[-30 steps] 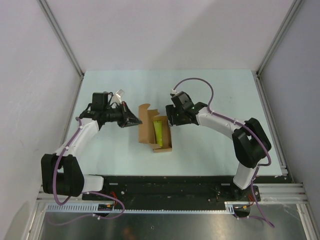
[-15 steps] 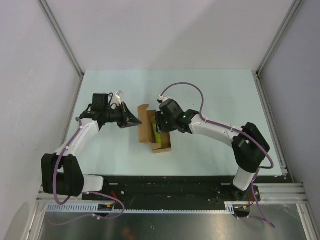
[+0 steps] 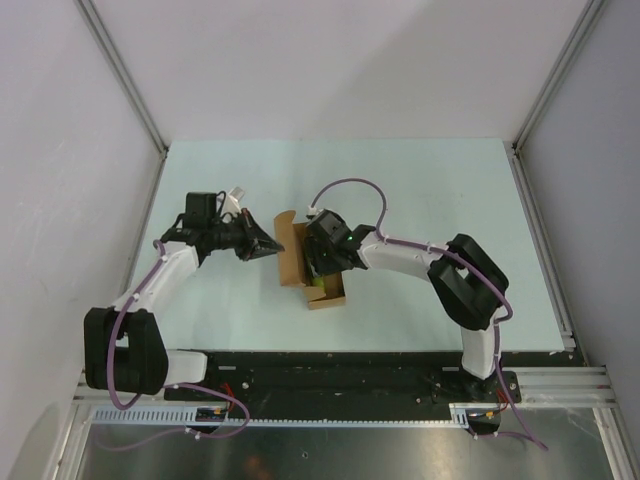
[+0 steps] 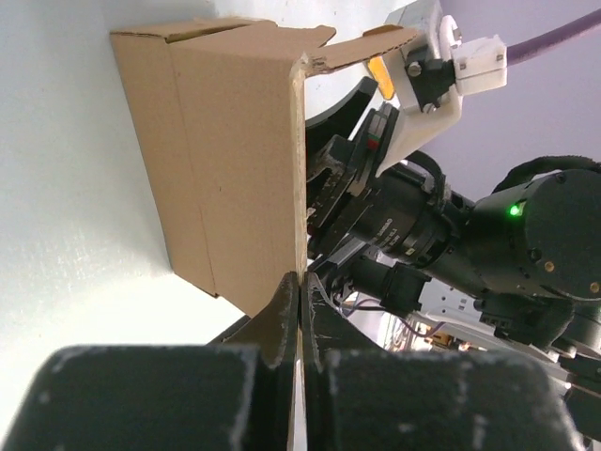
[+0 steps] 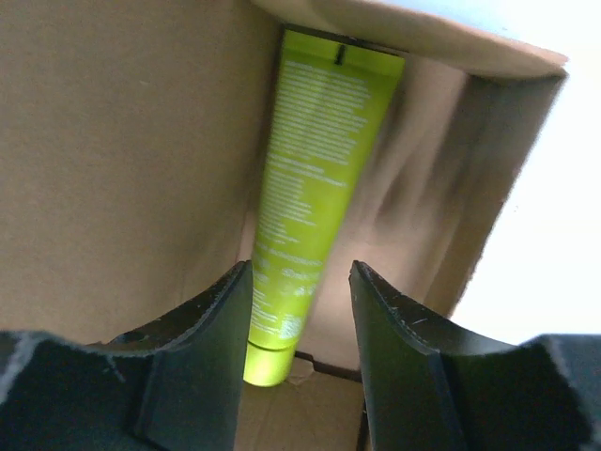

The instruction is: Unpack the express box

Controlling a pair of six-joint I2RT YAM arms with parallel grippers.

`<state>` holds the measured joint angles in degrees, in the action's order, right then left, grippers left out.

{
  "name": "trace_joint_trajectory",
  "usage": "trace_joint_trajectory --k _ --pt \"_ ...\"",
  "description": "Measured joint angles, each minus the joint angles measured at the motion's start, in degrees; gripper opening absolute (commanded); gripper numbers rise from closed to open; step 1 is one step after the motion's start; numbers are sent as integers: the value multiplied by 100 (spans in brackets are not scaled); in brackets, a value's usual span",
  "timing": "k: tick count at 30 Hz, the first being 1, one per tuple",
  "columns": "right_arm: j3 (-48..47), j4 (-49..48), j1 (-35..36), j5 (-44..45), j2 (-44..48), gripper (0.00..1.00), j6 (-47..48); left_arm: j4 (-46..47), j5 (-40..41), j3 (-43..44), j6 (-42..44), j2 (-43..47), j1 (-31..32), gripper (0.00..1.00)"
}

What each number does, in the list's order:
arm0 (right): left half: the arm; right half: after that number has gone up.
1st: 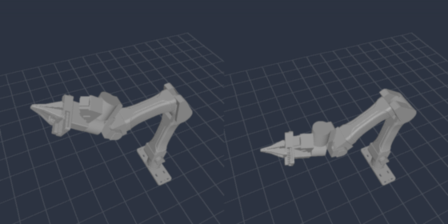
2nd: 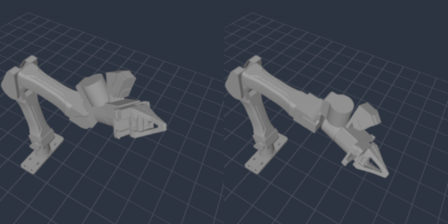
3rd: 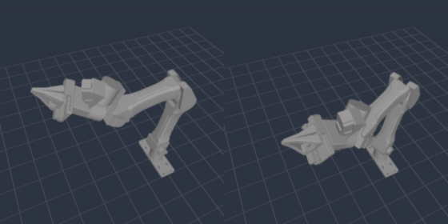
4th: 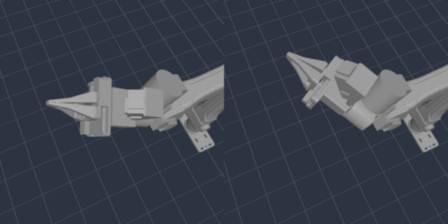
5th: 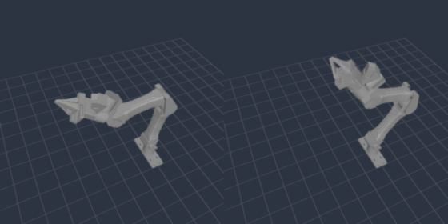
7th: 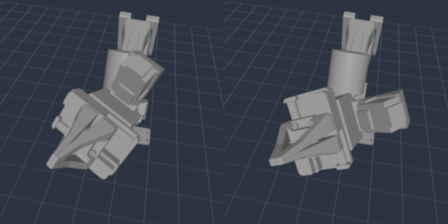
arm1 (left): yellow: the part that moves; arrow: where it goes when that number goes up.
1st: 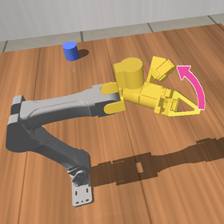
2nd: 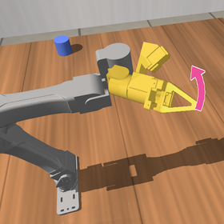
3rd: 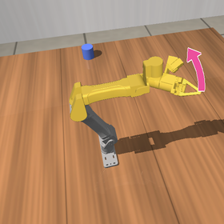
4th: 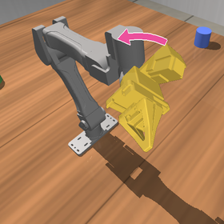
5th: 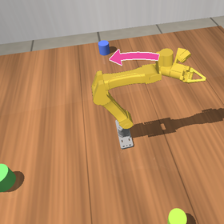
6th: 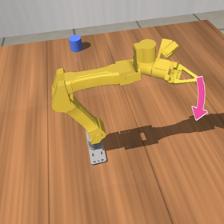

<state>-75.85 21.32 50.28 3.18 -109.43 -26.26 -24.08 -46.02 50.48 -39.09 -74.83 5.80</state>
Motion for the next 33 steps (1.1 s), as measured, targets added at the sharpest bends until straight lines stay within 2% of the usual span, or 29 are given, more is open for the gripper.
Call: trace_joint_trajectory --k 15,19,20,22,33 --pt "-525 243 341 472 -636 45 140 127 -219 -275 129 144 -267 0" --pt "-608 348 417 726 -702 35 160 103 -238 -275 264 144 -295 0" --pt "-629 372 437 780 -710 29 177 96 -238 -275 293 144 -297 0" --pt "-656 393 485 885 -721 26 195 81 -243 -275 345 140 -299 0" --pt "-1073 894 356 942 -715 26 367 -81 -205 -168 590 59 -299 0"
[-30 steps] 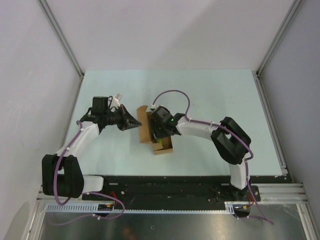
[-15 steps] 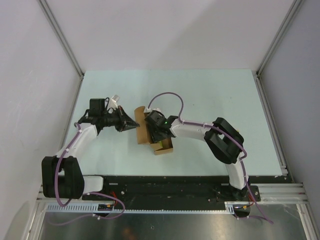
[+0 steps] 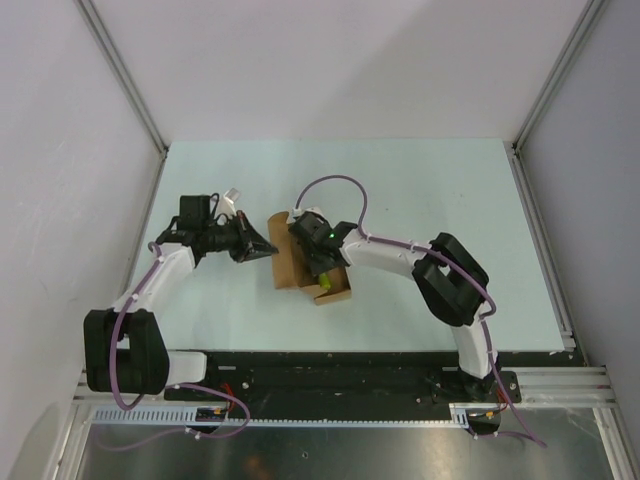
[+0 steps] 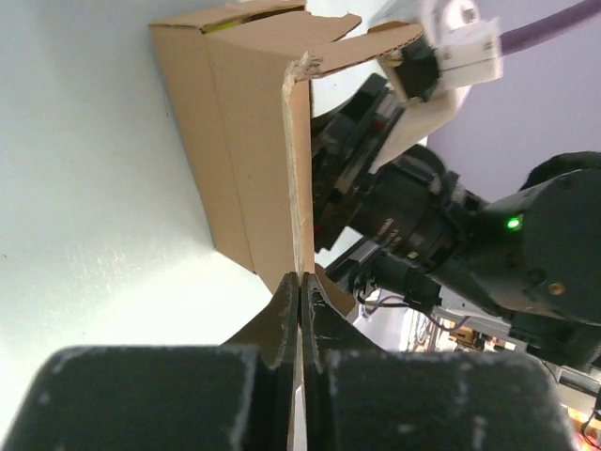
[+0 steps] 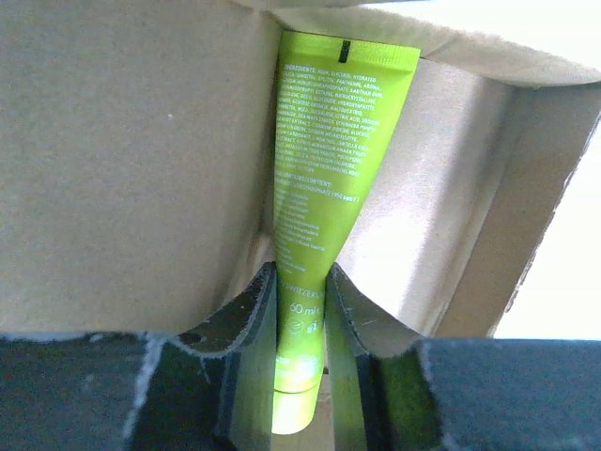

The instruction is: Unpack the express box

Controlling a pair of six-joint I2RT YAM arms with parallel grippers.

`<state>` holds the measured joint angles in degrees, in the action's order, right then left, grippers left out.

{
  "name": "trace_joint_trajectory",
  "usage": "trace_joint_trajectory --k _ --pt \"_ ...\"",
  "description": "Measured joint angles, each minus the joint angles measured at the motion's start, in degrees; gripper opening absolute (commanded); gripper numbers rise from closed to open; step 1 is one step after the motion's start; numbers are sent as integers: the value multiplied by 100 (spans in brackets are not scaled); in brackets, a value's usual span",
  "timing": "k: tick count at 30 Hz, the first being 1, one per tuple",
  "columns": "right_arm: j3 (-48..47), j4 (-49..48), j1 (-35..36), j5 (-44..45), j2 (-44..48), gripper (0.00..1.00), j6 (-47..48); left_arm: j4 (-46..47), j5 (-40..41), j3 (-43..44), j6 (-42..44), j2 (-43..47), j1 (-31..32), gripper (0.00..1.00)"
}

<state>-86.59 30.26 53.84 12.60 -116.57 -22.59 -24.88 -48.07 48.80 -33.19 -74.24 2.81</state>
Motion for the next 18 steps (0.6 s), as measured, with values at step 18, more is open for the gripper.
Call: trace_joint_trajectory --k 18 --pt "-111 173 -1300 -1071 1947 27 -190 -520 1108 772 372 -369 0 0"
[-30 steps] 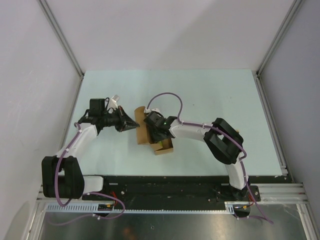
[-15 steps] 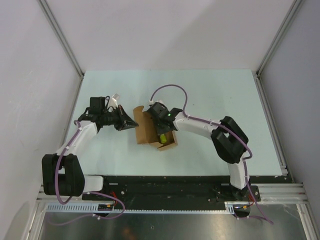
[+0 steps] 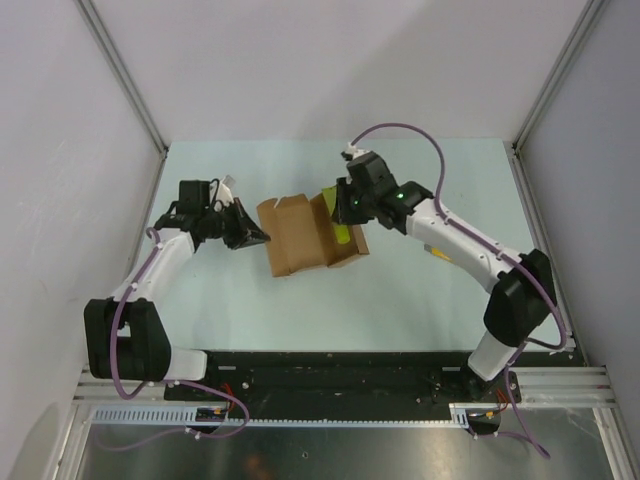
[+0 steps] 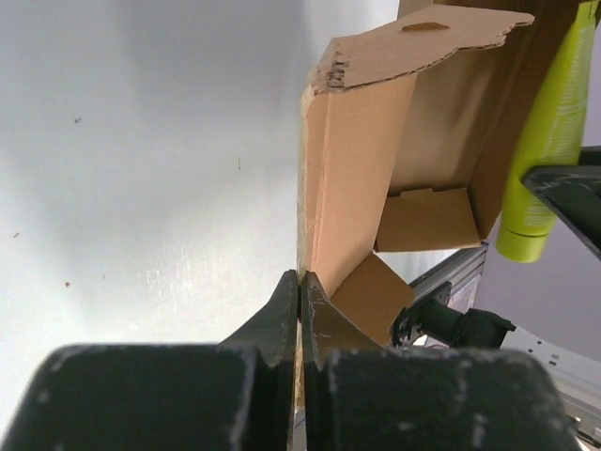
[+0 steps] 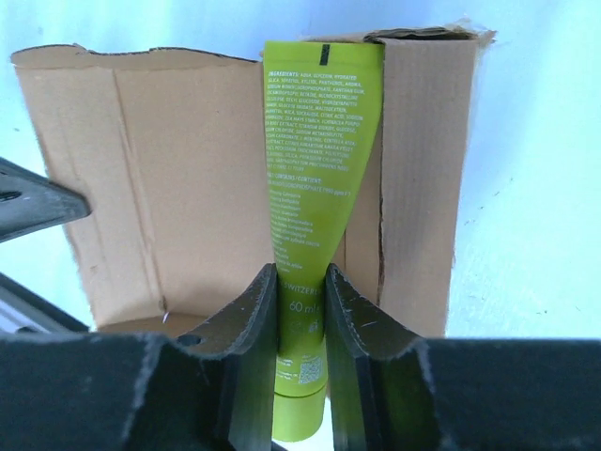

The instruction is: Unpack the express box

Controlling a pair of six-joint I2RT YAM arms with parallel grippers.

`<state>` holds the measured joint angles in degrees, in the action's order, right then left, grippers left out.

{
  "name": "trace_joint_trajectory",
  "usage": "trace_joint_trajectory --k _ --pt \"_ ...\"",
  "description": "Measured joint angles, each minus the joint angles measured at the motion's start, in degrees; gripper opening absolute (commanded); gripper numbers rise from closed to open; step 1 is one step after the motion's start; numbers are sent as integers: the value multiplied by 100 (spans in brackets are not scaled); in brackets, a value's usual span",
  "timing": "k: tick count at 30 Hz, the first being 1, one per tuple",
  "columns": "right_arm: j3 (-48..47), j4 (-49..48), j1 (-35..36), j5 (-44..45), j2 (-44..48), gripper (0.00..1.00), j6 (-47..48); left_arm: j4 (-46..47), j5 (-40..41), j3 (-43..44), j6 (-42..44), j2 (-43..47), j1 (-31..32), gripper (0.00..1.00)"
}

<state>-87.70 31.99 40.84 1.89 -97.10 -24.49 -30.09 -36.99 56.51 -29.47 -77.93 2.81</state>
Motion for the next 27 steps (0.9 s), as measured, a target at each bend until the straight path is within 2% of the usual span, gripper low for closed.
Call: trace_joint_trajectory --k 14,21,27 --pt "490 -535 -1405 -1886 892 27 -420 -227 372 461 105 -323 0 0" --pt "881 -577 -1646 -2227 859 26 -391 -450 516 623 240 -352 -17 0" --pt "1351 -570 -2144 -1958 673 27 -188 -826 601 837 564 -352 -162 0"
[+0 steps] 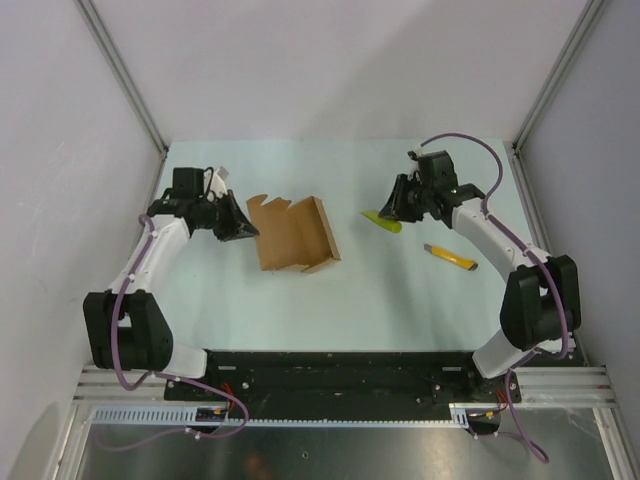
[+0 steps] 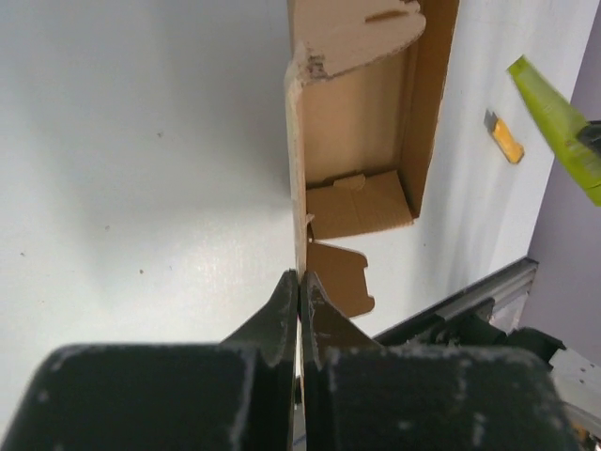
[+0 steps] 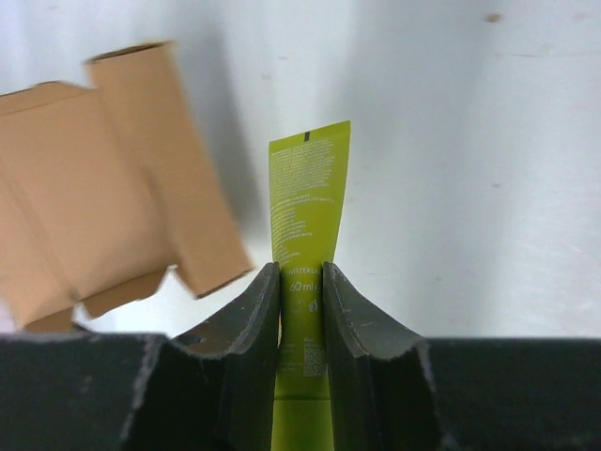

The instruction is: Unpack the express box

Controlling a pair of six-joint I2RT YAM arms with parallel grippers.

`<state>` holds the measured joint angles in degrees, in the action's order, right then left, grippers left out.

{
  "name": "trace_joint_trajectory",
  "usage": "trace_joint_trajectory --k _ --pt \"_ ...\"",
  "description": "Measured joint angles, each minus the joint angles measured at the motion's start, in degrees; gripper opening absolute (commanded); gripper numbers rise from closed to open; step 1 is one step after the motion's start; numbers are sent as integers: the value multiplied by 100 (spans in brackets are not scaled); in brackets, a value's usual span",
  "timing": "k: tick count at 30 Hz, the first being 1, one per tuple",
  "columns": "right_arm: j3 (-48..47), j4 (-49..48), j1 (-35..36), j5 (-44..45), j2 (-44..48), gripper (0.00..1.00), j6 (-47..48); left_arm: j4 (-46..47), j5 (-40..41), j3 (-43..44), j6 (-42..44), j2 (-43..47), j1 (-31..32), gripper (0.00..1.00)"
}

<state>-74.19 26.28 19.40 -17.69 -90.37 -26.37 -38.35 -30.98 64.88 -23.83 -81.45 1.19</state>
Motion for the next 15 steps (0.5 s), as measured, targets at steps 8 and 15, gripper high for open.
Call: trace_joint_trajectory --k 8,15 --pt "380 -92 -70 1266 -398 28 286 -540 149 374 380 52 -48 7" --pt "407 -442 262 2455 -1104 31 599 -839 197 654 590 98 -48 6"
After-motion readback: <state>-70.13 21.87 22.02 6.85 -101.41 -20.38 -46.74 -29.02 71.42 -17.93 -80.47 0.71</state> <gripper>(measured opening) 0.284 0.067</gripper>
